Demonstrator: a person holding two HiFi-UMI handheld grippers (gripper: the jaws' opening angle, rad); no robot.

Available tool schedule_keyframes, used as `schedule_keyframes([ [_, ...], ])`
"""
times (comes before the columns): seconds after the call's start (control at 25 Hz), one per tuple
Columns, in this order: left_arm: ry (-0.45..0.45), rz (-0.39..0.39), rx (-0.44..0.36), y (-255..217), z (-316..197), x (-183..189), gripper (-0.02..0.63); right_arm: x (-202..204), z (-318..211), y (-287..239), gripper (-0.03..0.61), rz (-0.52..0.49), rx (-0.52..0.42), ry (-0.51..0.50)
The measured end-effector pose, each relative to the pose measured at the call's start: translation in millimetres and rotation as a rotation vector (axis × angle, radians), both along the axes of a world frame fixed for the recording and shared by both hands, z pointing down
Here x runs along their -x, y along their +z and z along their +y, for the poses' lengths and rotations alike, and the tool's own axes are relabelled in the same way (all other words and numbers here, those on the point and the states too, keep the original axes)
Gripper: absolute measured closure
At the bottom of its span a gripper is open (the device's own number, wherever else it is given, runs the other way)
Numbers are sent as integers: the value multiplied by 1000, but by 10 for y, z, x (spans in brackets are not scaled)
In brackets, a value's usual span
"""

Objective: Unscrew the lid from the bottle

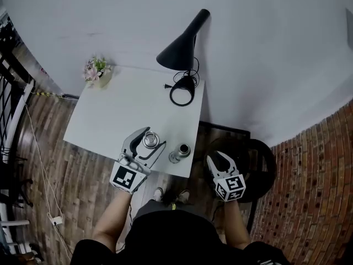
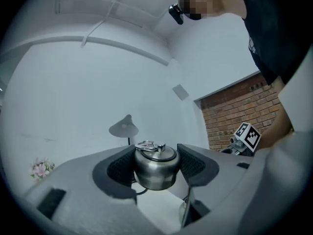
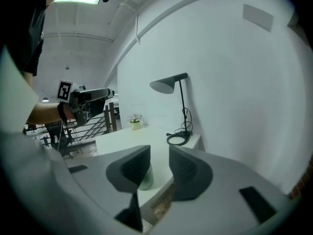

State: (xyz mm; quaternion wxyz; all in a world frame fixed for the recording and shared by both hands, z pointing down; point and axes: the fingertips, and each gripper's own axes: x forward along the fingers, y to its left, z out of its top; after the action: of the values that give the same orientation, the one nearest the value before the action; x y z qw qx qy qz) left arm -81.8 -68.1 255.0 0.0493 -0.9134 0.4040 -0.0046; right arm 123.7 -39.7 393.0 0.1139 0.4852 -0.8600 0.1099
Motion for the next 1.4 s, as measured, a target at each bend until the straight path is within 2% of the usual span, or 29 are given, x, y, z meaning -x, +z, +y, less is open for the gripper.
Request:
schedule_keyframes([
  [0.2, -63, -1, -13, -118, 44, 248, 341, -209, -98, -208, 553, 2, -37, 82],
  [0.44, -103, 27, 5, -140, 39, 426, 341, -465, -180, -711, 565, -88, -96, 173],
  [0.56, -120, 38, 21, -107, 4, 532, 342, -538, -184, -989, 565, -90, -151, 191],
  [0.8, -202, 50, 49, 87, -79, 900, 342, -554, -197, -1296, 565, -32, -220, 190],
  [0.96, -214, 52, 93, 78, -30, 926, 342, -495, -213, -1391, 565, -16, -239, 177],
  [1.4, -193, 61, 25, -37, -7, 859, 342, -122, -414, -1597, 565, 10, -268, 58],
])
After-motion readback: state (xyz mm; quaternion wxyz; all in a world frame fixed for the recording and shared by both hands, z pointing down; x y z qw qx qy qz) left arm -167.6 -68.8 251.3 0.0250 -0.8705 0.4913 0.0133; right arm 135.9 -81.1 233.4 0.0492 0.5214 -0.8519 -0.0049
